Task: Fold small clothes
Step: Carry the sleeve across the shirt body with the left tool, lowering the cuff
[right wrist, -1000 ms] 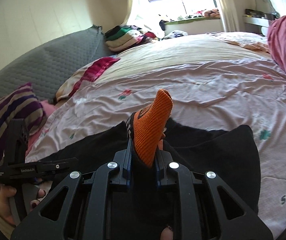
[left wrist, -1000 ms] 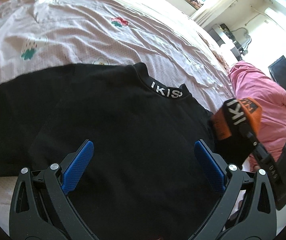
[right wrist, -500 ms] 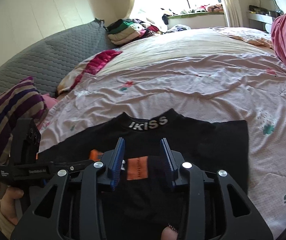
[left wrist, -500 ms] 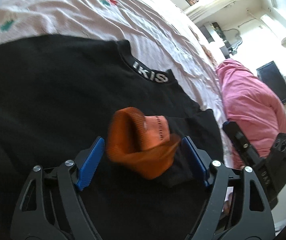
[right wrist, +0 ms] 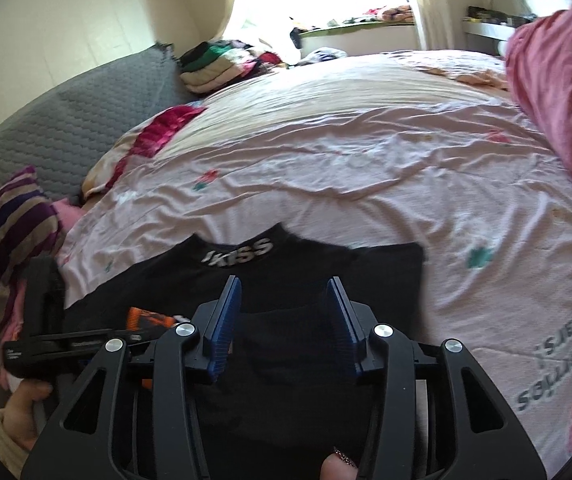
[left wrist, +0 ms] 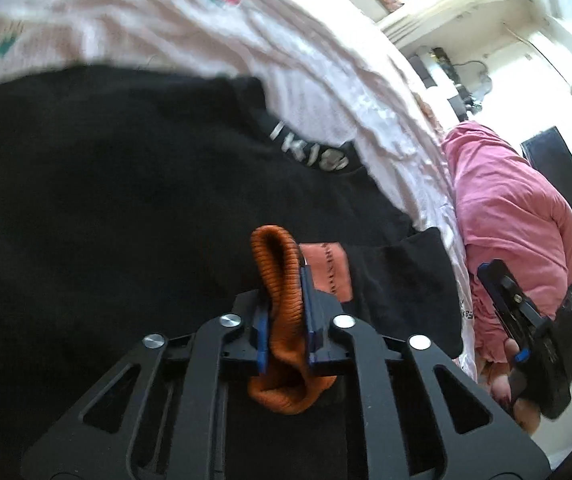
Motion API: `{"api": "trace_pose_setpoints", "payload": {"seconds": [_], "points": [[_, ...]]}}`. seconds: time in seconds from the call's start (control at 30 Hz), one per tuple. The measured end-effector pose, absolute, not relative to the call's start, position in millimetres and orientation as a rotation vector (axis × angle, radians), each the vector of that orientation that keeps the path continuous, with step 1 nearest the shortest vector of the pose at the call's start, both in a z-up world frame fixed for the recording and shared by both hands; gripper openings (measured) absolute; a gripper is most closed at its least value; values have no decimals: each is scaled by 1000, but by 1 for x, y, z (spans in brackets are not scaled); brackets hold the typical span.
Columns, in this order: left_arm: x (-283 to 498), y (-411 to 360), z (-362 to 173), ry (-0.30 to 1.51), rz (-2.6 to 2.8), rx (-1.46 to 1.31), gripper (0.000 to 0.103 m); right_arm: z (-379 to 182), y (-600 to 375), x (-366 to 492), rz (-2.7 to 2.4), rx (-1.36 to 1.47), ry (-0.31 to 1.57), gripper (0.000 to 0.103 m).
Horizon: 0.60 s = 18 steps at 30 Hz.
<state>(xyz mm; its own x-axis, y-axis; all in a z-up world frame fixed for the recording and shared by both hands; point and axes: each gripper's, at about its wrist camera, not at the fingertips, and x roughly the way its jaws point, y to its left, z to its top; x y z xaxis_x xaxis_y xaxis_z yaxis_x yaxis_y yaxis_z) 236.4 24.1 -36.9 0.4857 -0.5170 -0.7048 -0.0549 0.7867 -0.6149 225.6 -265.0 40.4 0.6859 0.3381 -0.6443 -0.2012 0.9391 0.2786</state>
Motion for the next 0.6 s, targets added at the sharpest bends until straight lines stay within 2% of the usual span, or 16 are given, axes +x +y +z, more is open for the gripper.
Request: {"api": "trace_pose_setpoints", "payload": {"seconds": [0.27, 0.6], "points": [[223, 38, 14, 907, -309, -546, 5, 43, -315, 231, 192, 275, 753, 43], [210, 59, 26, 870, -265, -527, 4, 40, -314, 230, 164, 243, 766, 43]]}}
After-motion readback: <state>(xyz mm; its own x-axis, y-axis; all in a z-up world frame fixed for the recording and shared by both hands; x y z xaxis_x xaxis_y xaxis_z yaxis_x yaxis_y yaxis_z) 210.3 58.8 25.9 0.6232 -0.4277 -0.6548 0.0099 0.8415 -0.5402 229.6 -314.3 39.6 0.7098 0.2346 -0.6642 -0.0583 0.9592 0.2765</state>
